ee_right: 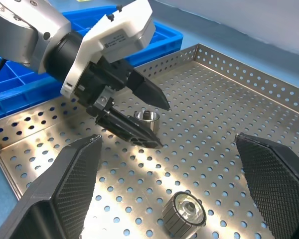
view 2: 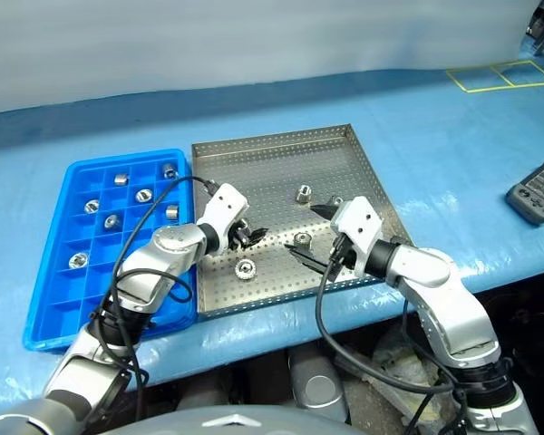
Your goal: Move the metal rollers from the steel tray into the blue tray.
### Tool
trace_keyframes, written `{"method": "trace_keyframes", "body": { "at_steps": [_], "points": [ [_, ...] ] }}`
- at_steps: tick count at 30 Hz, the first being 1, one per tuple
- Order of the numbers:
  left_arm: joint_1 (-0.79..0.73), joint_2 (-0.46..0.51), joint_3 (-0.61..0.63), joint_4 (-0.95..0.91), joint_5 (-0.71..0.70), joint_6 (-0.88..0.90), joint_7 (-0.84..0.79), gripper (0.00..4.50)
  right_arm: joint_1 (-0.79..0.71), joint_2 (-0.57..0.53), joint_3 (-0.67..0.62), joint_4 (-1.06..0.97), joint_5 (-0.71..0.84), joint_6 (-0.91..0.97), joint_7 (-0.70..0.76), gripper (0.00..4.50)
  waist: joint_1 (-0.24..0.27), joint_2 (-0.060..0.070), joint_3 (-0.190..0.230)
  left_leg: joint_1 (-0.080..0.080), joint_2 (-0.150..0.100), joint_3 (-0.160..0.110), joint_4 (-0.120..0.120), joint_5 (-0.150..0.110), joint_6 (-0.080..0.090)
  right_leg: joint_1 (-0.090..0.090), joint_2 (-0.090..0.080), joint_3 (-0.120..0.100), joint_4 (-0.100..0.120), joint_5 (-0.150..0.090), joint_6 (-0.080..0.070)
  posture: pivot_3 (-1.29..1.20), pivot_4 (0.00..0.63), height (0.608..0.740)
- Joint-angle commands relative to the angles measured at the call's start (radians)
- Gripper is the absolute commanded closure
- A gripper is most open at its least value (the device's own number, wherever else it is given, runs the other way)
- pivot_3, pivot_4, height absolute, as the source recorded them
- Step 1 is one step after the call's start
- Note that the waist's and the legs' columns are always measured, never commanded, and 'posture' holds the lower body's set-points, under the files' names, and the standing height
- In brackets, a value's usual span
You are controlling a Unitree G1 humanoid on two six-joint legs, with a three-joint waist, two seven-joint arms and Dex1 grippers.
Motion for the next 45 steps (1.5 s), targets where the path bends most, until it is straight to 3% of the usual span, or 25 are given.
{"method": "trace_keyframes", "body": {
  "at_steps": [1,16,19,23,36,45],
  "points": [
    [0.010,0.000,0.020,-0.023,0.017,0.021,0.017,0.72,-0.017,0.007,-0.004,-0.023,0.011,-0.013,0.001,0.00,0.000,0.000,0.000,0.000,0.000,0.000,0.000,0.000,0.000,0.000,0.000,0.000,0.000,0.000,0.000,-0.25,0.150,0.740],
    [0.017,-0.033,0.013,0.063,0.050,0.014,0.039,0.72,-0.034,0.017,0.006,-0.012,0.009,-0.019,0.013,0.00,0.020,0.000,0.000,0.000,0.000,0.000,0.000,0.000,0.000,-0.001,-0.001,0.000,0.000,0.000,0.000,-0.23,0.150,0.740],
    [0.012,-0.043,0.011,0.081,0.047,0.009,0.032,1.36,-0.030,0.017,0.004,-0.016,0.010,-0.020,0.012,0.00,0.020,0.001,-0.001,0.000,0.000,0.000,0.000,0.000,0.000,0.000,-0.001,0.000,0.000,0.000,0.001,-0.24,0.150,0.740],
    [0.007,-0.047,0.008,0.089,0.046,0.010,0.021,2.66,-0.024,0.016,0.001,-0.023,0.011,-0.019,0.010,0.00,0.018,0.001,-0.001,0.000,0.000,0.001,0.000,0.000,0.001,0.000,0.000,0.001,0.000,0.000,0.001,-0.24,0.150,0.740],
    [0.018,-0.055,0.047,0.034,0.040,-0.003,0.038,2.78,-0.033,0.016,0.005,-0.015,0.011,-0.019,0.014,0.00,0.020,0.002,-0.001,0.000,0.000,0.001,0.000,0.000,0.001,0.000,-0.001,0.001,0.000,0.001,0.001,-0.22,0.150,0.740],
    [0.113,0.039,0.291,-0.365,-0.067,0.167,0.024,2.78,-0.070,0.020,0.044,0.030,0.027,-0.009,0.083,0.00,0.020,0.002,-0.001,0.000,0.000,0.001,0.000,0.000,0.001,-0.001,0.000,0.002,0.000,0.001,0.001,-0.16,0.150,0.740]
  ]
}}
